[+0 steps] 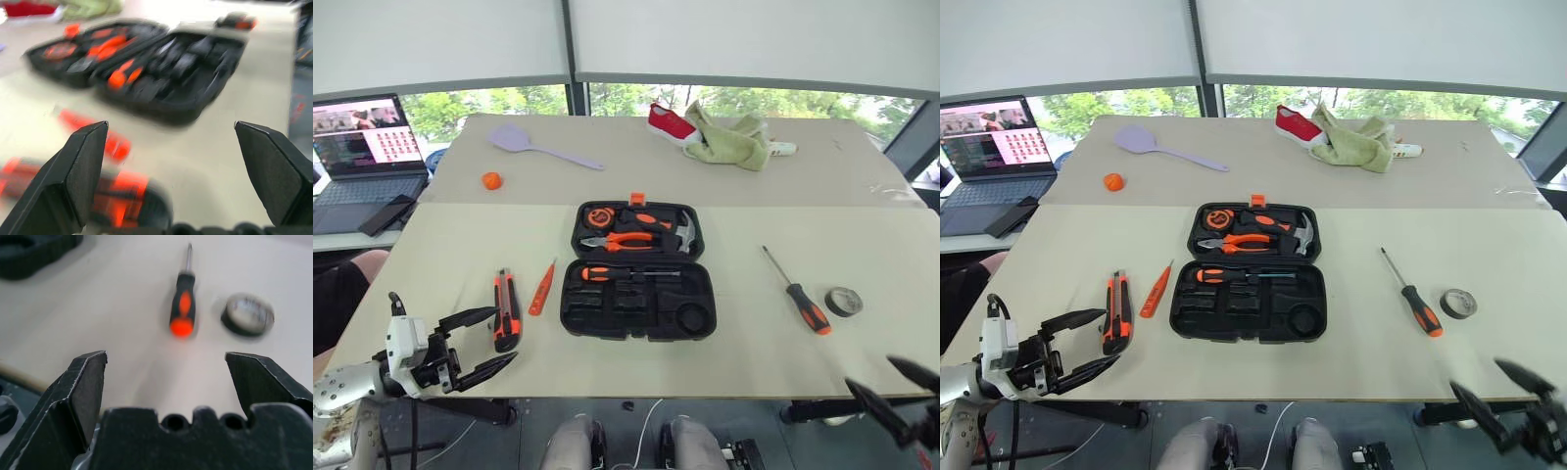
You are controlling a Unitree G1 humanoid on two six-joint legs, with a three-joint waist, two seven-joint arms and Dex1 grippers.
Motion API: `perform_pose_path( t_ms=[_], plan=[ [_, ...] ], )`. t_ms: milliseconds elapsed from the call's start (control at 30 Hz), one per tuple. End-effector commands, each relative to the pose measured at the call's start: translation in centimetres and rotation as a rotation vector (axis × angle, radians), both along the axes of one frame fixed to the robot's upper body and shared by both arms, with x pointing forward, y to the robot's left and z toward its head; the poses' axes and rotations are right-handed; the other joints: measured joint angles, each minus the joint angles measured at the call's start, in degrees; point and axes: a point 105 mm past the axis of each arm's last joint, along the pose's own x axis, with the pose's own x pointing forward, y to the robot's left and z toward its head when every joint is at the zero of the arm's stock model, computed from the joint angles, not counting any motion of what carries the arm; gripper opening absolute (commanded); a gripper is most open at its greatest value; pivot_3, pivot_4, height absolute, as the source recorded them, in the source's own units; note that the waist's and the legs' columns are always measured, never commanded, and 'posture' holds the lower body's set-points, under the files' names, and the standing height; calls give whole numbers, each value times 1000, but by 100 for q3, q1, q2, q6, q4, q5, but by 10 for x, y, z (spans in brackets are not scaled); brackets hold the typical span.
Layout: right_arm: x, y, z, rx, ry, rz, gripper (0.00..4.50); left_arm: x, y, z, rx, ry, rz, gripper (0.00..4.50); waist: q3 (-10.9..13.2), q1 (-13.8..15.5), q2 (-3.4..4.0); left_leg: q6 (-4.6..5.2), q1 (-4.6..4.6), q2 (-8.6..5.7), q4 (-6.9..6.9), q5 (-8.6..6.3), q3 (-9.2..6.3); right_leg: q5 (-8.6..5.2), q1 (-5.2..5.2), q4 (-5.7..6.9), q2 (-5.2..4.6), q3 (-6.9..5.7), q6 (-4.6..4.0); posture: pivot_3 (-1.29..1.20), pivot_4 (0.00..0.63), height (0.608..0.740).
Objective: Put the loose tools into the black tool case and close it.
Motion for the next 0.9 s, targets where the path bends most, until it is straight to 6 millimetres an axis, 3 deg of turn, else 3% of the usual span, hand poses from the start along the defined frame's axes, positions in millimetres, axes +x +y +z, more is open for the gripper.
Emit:
perform_pose_path(
  t_ms=[33,200,467,600,833,900],
  plan=[
    [21,12,10,-51,133,60,4500,1,-28,13,-30,-40,-99,4422,-5,39,8,0,1,-1,0,0,0,7,0,0,4,-4,0,0,150,740],
    [51,13,9,-164,350,90,4500,1,-65,15,-26,-47,-228,4422,-6,147,8,54,-31,-4,-7,31,4,17,2,-7,65,-7,15,0,150,740],
    [70,10,-7,-223,479,48,4500,-3,-82,17,-40,-53,-265,4422,-6,130,7,54,-46,-3,-7,31,5,16,-3,-14,74,-13,18,0,150,740],
    [72,11,-15,-240,523,58,3584,-3,-82,19,-38,-55,-262,4500,-6,127,7,54,-45,-2,-7,31,7,17,-3,-14,74,-13,21,0,150,740],
    [72,6,-28,-285,567,64,1075,-3,-78,19,-25,-57,-241,4500,-6,125,7,44,-44,-1,-7,37,7,16,-4,-13,75,-13,21,0,150,740],
    [72,4,-29,-286,570,63,1018,-2,-77,19,-23,-59,-235,4500,-6,130,6,22,-44,-2,-7,49,7,16,-2,-14,75,-14,21,0,150,740]
  ],
)
